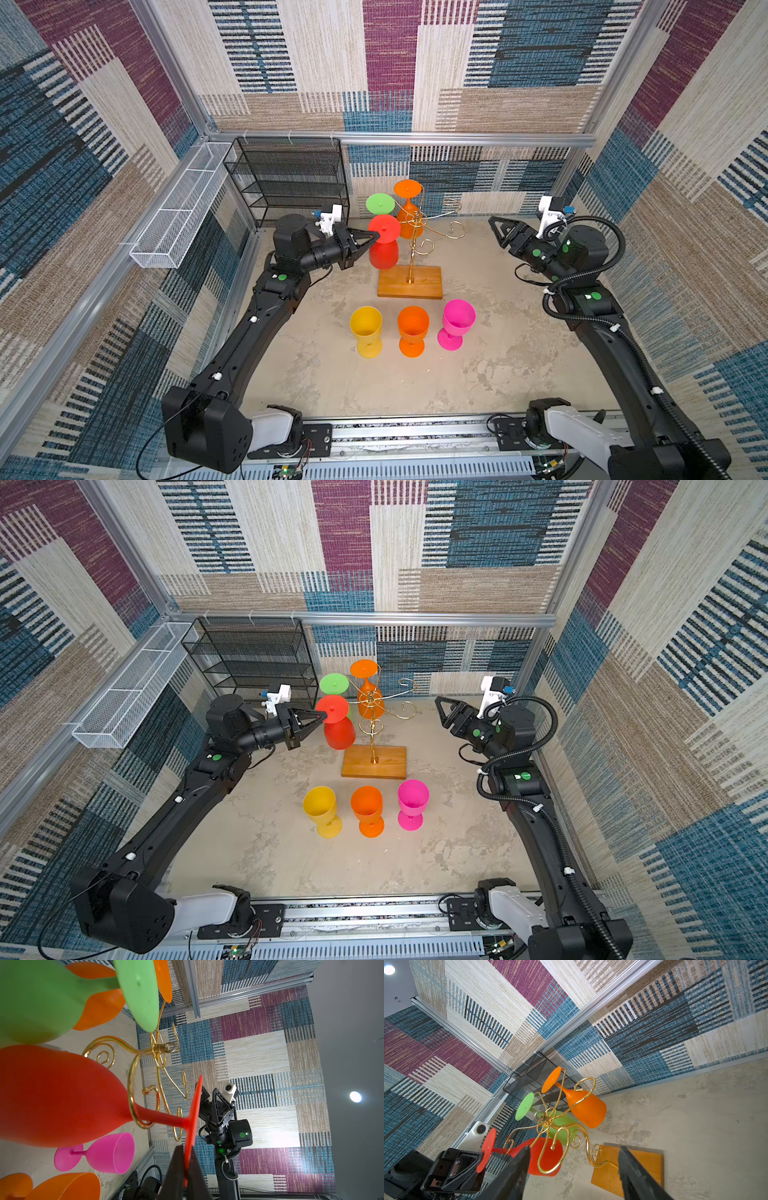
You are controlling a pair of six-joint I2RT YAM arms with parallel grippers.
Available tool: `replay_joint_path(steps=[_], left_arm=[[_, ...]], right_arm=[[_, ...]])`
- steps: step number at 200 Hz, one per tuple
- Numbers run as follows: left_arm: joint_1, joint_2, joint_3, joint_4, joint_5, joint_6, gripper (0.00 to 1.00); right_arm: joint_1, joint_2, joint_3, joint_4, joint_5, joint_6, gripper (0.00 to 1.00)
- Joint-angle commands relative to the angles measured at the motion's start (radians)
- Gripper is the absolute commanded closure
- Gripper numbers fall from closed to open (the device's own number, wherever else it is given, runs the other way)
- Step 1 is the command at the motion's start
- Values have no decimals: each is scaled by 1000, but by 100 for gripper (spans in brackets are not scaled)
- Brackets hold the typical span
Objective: Take the wine glass off the wine glass rack
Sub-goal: 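Close the left gripper on the red glass's foot on the rack, then lift the red glass up off the rack with the left gripper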
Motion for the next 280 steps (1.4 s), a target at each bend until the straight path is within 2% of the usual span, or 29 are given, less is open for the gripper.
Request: replay_joint_path(steps=[1, 93, 141, 280], left_arm=[[10, -4, 13, -14, 19, -8, 100], [59, 24, 62, -45, 37, 8, 100], [59, 77, 88, 4, 38, -18, 100], [-13, 138, 126, 4, 37, -9, 100]], right_arm=[[0, 2, 2, 15, -12, -9, 31], [-3, 11, 3, 23, -15, -9, 32], [-4, 10, -4, 21, -17, -10, 32], [-11, 8, -21, 32, -23, -9, 32]])
